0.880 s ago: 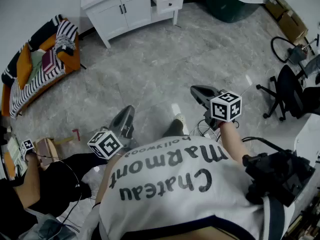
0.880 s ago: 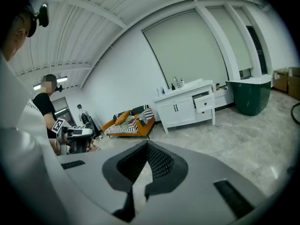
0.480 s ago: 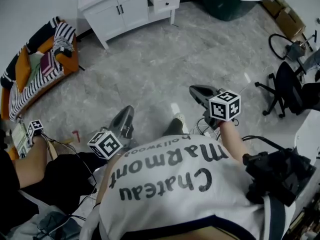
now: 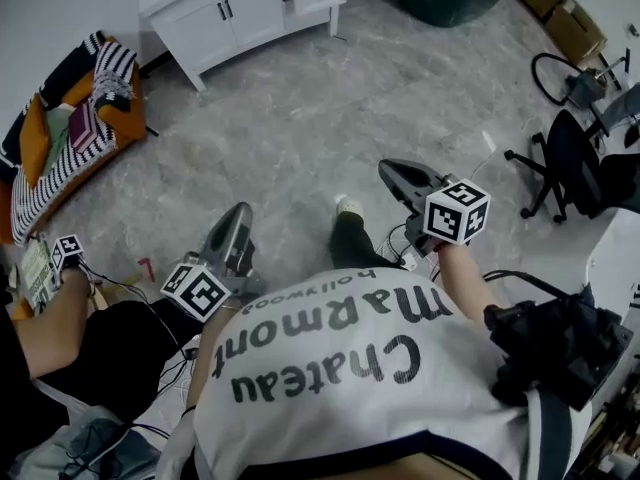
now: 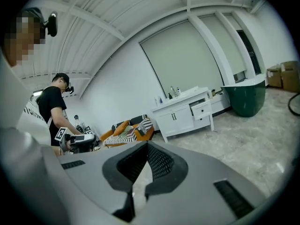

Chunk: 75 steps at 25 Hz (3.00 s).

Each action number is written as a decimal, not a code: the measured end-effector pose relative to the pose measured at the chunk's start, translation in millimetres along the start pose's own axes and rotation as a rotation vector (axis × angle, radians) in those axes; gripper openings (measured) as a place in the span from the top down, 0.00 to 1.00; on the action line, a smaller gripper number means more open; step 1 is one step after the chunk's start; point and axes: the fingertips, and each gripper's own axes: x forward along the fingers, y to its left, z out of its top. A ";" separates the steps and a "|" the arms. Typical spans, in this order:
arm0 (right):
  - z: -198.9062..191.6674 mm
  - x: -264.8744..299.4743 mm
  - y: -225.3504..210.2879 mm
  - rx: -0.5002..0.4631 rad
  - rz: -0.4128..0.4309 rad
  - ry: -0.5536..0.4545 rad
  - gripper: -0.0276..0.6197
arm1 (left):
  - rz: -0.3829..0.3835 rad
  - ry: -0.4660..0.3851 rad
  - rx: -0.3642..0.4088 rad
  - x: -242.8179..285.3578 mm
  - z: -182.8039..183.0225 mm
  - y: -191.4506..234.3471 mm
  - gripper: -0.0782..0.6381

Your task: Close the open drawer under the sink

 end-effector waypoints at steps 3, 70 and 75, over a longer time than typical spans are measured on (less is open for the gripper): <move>26.9 14.4 -20.0 -0.017 0.000 -0.035 0.94 | 0.016 -0.009 0.045 13.1 4.6 2.6 0.88; 193.7 189.1 -334.2 -0.089 -0.001 0.061 0.94 | 0.108 0.118 0.071 436.8 121.2 95.9 0.88; 224.8 243.9 -364.2 -0.053 -0.032 0.052 0.94 | 0.087 0.169 0.068 485.0 157.6 134.2 0.88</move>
